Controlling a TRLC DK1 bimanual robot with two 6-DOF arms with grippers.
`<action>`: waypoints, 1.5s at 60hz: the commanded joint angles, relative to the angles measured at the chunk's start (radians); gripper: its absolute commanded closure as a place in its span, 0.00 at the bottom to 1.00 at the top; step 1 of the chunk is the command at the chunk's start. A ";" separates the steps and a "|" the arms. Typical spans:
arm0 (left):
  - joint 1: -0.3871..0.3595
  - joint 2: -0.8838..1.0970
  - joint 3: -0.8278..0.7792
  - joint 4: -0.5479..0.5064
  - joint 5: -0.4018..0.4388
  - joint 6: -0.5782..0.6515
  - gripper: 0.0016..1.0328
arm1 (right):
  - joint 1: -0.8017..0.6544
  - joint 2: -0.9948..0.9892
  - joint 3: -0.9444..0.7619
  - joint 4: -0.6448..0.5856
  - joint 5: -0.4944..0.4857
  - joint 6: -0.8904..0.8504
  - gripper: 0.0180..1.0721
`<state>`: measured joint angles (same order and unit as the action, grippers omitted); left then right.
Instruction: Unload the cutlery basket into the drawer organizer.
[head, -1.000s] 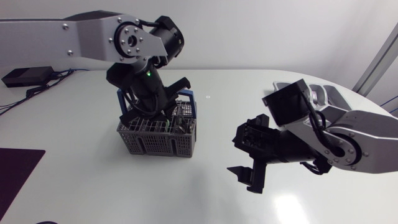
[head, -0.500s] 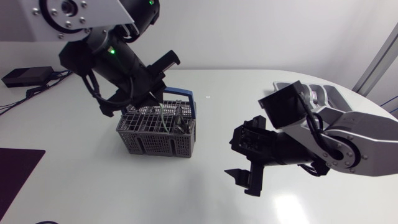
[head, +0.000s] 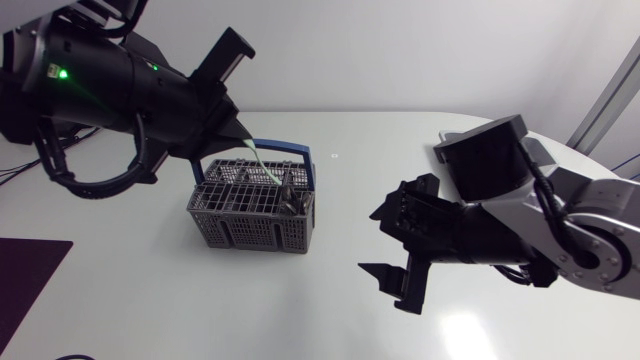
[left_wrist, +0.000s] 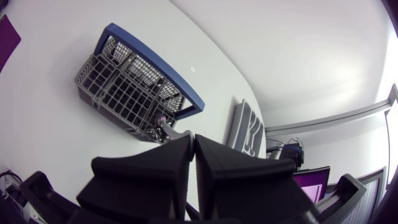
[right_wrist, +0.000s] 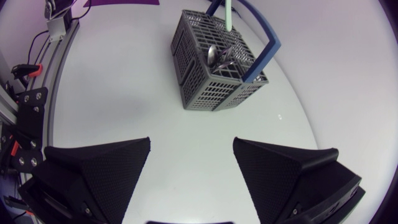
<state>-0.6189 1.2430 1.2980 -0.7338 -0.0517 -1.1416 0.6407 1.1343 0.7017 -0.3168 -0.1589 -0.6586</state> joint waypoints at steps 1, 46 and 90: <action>0.015 -0.007 -0.036 0.022 0.047 -0.009 0.94 | 0.017 -0.030 0.032 -0.005 0.004 0.050 0.09; 0.048 0.188 -0.002 0.169 0.443 -0.181 0.94 | 0.136 0.027 0.087 0.274 0.154 0.166 0.48; 0.053 0.213 0.024 0.177 0.478 -0.211 0.94 | 0.106 0.143 0.125 0.349 0.171 0.208 0.83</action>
<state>-0.5766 1.4551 1.2968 -0.5629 0.4126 -1.3174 0.7559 1.2572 0.8047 0.0238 0.0021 -0.4889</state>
